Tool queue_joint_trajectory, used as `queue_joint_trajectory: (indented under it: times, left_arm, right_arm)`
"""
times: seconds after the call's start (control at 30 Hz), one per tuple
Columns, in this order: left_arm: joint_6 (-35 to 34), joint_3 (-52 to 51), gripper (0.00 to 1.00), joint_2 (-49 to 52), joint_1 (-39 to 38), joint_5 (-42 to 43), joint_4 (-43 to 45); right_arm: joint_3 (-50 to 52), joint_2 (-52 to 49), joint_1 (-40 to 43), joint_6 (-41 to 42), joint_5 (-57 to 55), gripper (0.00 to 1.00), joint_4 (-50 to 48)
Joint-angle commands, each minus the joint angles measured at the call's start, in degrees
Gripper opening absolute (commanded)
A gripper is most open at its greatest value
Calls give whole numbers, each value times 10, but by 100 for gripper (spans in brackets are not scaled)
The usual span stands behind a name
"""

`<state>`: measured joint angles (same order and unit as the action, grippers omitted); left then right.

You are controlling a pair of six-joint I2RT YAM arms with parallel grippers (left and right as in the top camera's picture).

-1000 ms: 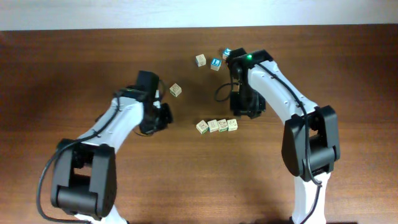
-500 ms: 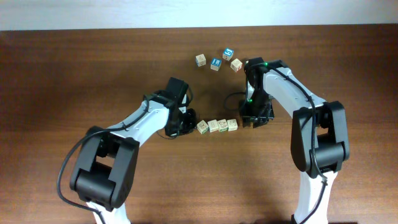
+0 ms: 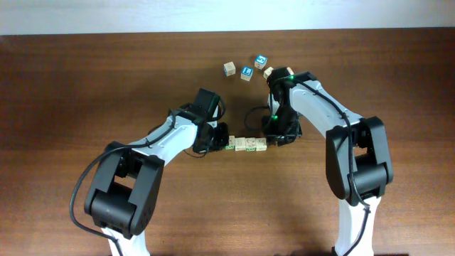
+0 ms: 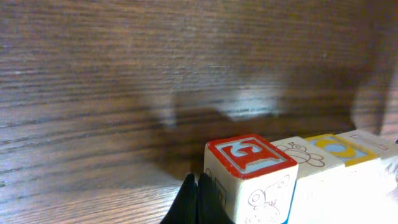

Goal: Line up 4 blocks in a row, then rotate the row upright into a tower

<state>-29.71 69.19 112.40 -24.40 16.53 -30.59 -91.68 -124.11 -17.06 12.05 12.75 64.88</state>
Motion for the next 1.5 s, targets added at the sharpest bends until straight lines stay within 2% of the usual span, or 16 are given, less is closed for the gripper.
queue_joint_trajectory:
  times: [0.0,0.1,0.2,0.43,0.47,0.67,0.77,0.83,0.97,1.1,1.33,1.47]
  left_arm:
    - [103,48,0,5,3,37,-64]
    - [151,75,0,5,13,-21,-131]
    - [154,75,0,5,19,-50,-150]
    - [159,75,0,5,18,-57,-150]
    - [159,75,0,5,19,-72,-150]
    - [166,107,0,5,49,-89,-192]
    - [166,145,0,5,78,-94,-213]
    - [165,190,0,5,122,-101,-213]
    - [165,225,2,5,210,-137,-187]
    - [163,224,2,5,273,-140,-197]
    - [163,224,3,5,280,-140,-201]
    - [163,224,3,5,280,-140,-206]
  right_arm:
    - [3,0,-21,5,66,34,2]
    - [3,0,-21,9,66,40,2]
    - [3,0,-20,19,61,42,7]
    - [-10,0,-17,19,37,43,9]
    - [-23,0,-12,19,32,47,17]
    - [-93,0,21,19,7,52,67]
    - [-114,0,12,19,27,51,57]
    - [-135,0,-19,49,17,50,19]
    - [-134,-10,-101,145,-96,45,-83]
    - [-134,-46,-171,192,-178,44,-134]
    - [-134,-68,-199,200,-179,27,-149]
    - [-134,-68,-204,215,-177,26,-121]
